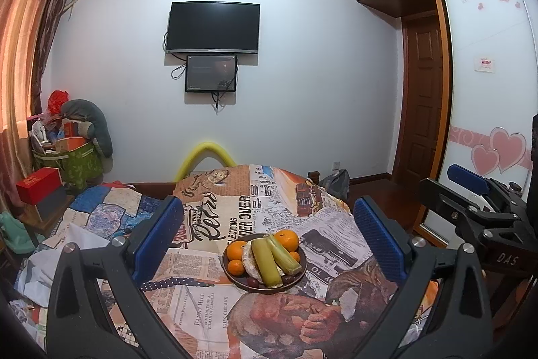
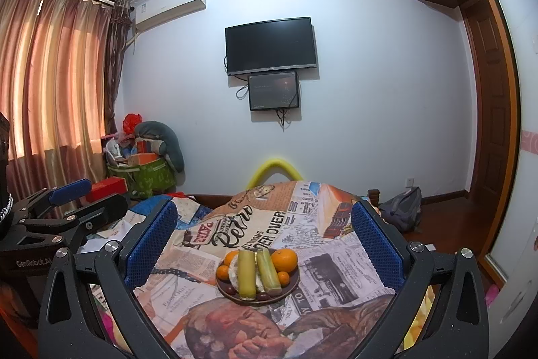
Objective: Organize fruits
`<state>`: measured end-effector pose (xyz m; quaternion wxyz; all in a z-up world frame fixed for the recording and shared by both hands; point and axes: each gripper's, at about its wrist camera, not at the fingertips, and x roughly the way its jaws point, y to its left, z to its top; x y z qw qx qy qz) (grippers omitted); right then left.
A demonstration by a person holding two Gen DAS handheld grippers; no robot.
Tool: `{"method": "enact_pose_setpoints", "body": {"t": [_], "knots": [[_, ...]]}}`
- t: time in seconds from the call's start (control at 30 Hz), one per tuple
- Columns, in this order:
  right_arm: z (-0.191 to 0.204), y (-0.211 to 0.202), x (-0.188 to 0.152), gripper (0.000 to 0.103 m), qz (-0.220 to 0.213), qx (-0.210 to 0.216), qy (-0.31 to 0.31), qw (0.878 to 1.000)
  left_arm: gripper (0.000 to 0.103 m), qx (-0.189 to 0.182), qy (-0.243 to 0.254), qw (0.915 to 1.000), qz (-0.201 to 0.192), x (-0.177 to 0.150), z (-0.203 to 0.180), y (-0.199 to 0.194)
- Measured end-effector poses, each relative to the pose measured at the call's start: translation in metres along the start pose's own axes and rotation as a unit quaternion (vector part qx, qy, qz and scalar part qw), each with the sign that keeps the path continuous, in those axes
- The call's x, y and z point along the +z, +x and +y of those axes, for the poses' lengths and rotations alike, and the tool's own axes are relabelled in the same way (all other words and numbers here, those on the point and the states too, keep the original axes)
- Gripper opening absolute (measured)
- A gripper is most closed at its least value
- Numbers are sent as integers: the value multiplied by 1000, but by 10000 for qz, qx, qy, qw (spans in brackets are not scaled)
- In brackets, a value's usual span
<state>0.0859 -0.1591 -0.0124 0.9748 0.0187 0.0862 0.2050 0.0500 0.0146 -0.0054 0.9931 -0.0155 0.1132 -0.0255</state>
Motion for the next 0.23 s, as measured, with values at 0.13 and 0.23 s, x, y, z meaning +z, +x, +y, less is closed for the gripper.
{"method": "enact_pose_setpoints", "body": {"t": [0.13,0.23], "knots": [[-1,2,-1,103,29,5,12,10000,103,-9,-3,10000,-10,0,0,-1],[-1,3,0,103,29,1,6,10000,103,-26,-17,10000,0,-1,0,0]]}}
